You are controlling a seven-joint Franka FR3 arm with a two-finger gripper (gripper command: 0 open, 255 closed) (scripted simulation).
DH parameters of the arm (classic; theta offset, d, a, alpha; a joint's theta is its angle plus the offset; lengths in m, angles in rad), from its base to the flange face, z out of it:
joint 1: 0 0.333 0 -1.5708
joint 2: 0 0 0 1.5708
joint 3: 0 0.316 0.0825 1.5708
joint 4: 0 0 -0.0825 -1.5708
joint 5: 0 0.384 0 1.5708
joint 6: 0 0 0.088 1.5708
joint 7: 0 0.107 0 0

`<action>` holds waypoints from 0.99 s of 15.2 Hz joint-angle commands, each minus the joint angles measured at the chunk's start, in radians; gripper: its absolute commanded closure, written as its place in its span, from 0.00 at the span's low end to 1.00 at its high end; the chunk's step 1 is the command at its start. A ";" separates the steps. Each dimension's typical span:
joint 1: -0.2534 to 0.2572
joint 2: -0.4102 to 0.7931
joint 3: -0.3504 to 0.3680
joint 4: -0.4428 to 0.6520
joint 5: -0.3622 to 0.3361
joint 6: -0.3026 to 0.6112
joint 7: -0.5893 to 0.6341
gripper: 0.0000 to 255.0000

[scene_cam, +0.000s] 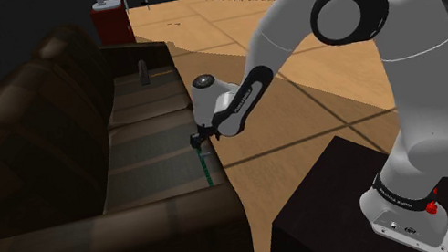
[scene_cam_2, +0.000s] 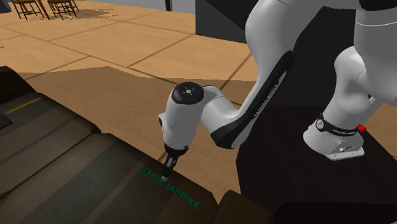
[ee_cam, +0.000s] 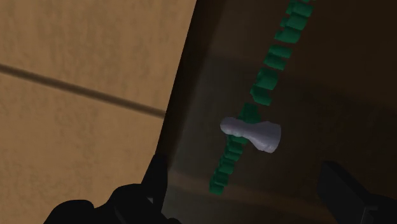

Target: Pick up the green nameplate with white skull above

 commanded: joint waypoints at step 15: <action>0.050 0.200 -0.047 0.140 -0.034 0.062 0.052 1.00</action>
